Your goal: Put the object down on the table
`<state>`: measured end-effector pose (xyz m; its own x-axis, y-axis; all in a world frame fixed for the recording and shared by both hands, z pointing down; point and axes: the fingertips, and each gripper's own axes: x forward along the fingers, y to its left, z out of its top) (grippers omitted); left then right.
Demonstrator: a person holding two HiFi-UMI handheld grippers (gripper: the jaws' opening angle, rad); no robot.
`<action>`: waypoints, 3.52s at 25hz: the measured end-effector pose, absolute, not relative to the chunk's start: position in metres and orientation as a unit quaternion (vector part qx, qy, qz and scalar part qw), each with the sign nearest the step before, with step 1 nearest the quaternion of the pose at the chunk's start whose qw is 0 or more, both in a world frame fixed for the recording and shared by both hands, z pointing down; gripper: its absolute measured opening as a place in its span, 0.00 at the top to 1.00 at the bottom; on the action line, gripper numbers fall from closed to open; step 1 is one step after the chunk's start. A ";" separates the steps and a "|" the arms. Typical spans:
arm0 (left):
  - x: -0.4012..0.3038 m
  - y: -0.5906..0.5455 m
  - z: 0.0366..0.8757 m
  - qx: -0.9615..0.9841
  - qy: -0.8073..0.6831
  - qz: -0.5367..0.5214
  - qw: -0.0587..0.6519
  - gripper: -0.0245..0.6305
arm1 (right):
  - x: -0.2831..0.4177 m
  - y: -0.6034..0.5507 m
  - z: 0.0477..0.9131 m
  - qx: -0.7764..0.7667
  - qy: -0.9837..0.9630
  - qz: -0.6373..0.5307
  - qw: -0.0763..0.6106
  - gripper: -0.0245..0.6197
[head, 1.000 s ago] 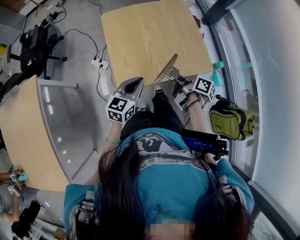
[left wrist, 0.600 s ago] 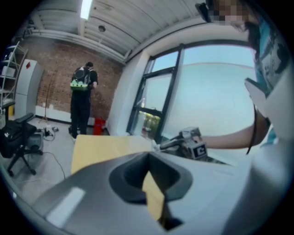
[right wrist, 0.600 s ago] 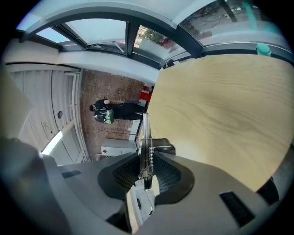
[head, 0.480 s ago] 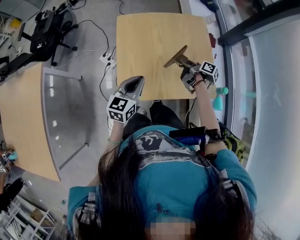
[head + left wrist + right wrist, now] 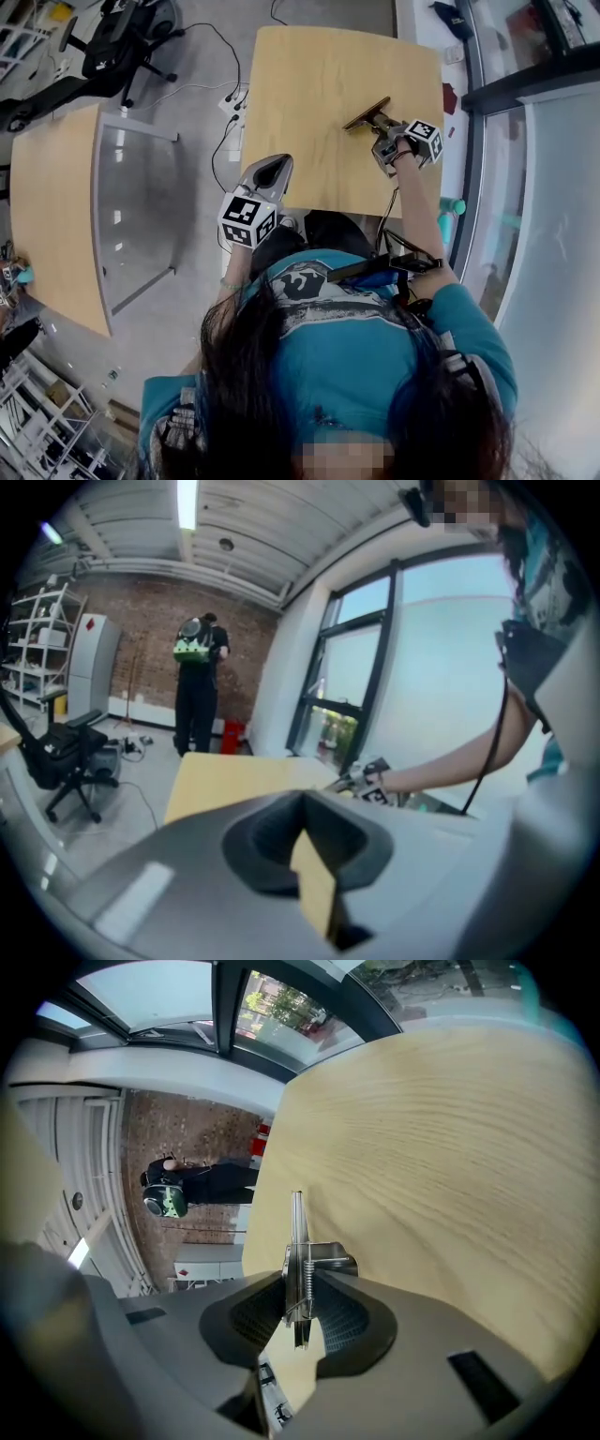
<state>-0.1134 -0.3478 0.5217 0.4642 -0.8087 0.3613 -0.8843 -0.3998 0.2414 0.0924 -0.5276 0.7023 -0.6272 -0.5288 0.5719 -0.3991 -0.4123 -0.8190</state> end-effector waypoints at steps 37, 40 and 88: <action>-0.114 -0.254 0.520 0.900 -0.378 0.087 0.199 0.96 | 0.055 -0.302 0.557 -0.457 0.690 -0.558 0.063 0.90; -0.112 -0.230 0.531 0.906 -0.356 0.097 0.209 0.96 | 0.043 -0.262 0.558 -0.458 0.683 -0.565 0.069 0.90; 0.023 0.090 0.504 0.910 -0.357 0.133 0.161 0.96 | 0.087 0.086 0.539 -0.335 0.702 -0.621 0.100 0.93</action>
<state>0.0231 0.0900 0.5035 0.7095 -0.6080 0.3563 -0.6933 -0.6929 0.1982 0.0867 0.0864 0.5392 -0.7561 -0.5935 0.2758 -0.3459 0.0045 -0.9383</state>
